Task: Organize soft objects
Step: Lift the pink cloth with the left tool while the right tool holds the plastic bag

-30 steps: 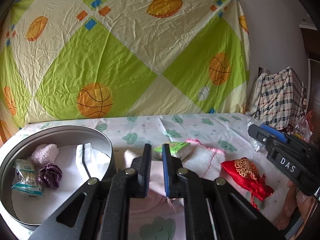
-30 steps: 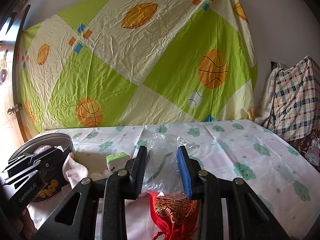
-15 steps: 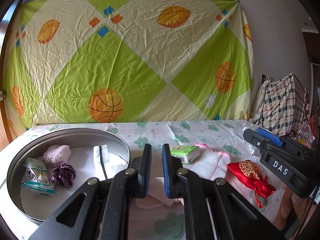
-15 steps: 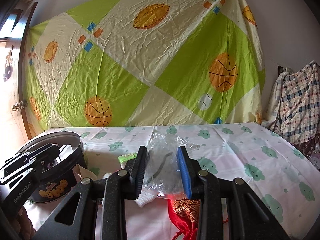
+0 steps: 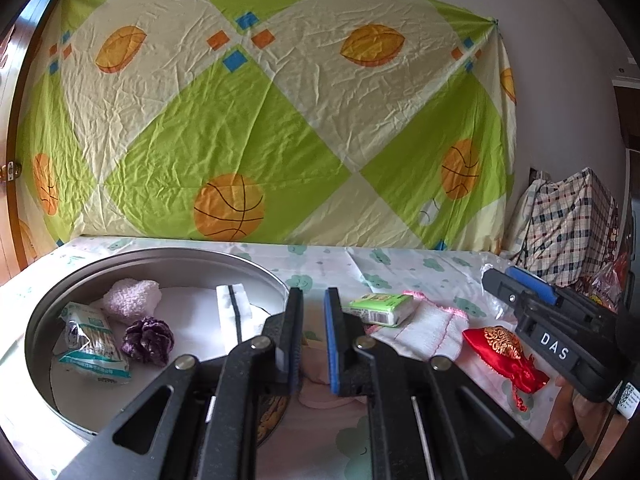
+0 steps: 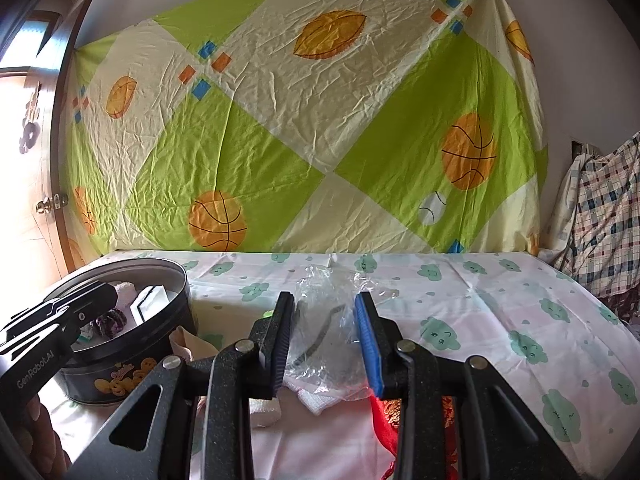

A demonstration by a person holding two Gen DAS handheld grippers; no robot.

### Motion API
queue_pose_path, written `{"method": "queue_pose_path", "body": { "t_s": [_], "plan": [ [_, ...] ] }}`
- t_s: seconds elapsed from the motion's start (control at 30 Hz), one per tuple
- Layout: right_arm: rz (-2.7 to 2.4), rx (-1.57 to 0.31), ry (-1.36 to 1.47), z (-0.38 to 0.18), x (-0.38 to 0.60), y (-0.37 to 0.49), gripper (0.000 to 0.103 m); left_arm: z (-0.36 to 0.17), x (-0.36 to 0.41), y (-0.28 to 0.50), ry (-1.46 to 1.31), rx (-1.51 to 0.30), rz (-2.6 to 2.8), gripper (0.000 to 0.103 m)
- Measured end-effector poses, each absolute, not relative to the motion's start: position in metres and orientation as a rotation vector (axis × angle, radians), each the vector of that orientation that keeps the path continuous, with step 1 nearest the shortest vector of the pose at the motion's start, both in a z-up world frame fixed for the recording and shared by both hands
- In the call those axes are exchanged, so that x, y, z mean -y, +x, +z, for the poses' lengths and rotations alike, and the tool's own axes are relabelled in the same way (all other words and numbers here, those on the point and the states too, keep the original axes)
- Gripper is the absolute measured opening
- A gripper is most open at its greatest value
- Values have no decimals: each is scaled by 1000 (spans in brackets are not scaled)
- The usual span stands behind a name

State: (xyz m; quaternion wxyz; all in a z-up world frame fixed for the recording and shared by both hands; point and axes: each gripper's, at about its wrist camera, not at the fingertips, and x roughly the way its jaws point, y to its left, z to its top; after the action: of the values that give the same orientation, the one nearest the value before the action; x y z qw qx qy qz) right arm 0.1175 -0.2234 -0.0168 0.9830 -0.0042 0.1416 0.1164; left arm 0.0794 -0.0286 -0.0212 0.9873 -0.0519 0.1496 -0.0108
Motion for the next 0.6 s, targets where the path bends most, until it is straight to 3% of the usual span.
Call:
{"method": "queue_pose_path", "body": {
  "t_s": [0.43, 0.5, 0.53, 0.57, 0.6],
  "plan": [
    [314, -337, -88, -21, 196, 123, 34, -24, 17, 83, -124, -348, -32, 9],
    [293, -340, -43, -21, 204, 125, 34, -24, 20, 88, -127, -377, -64, 13],
    [287, -343, -20, -21, 209, 126, 34, -23, 26, 90, -102, -392, -76, 22],
    [279, -348, -3, -21, 212, 128, 34, -22, 32, 90, -80, -395, -85, 39],
    [271, -353, 8, -21, 214, 129, 34, -21, 39, 91, -54, -400, -106, 47]
  ]
}}
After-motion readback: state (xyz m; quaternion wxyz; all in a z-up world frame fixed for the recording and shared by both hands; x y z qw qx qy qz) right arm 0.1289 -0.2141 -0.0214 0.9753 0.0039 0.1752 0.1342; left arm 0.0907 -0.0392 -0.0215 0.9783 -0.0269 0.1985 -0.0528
